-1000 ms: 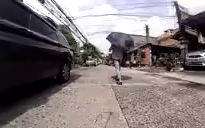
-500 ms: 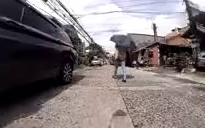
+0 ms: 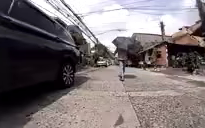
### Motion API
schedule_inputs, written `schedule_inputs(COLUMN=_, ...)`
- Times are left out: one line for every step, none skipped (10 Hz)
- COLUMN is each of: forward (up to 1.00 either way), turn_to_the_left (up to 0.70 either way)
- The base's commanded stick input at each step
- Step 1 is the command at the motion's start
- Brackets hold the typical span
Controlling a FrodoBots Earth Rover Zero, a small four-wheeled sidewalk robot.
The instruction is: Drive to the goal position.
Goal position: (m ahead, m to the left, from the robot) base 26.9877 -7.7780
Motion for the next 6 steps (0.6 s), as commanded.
schedule_inputs(forward=0.70, turn_to_the_left=0.00)
schedule_inputs(forward=0.70, turn_to_the_left=0.17)
schedule_inputs(forward=0.70, turn_to_the_left=0.27)
schedule_inputs(forward=0.70, turn_to_the_left=0.15)
schedule_inputs(forward=0.70, turn_to_the_left=0.00)
schedule_inputs(forward=0.70, turn_to_the_left=-0.11)
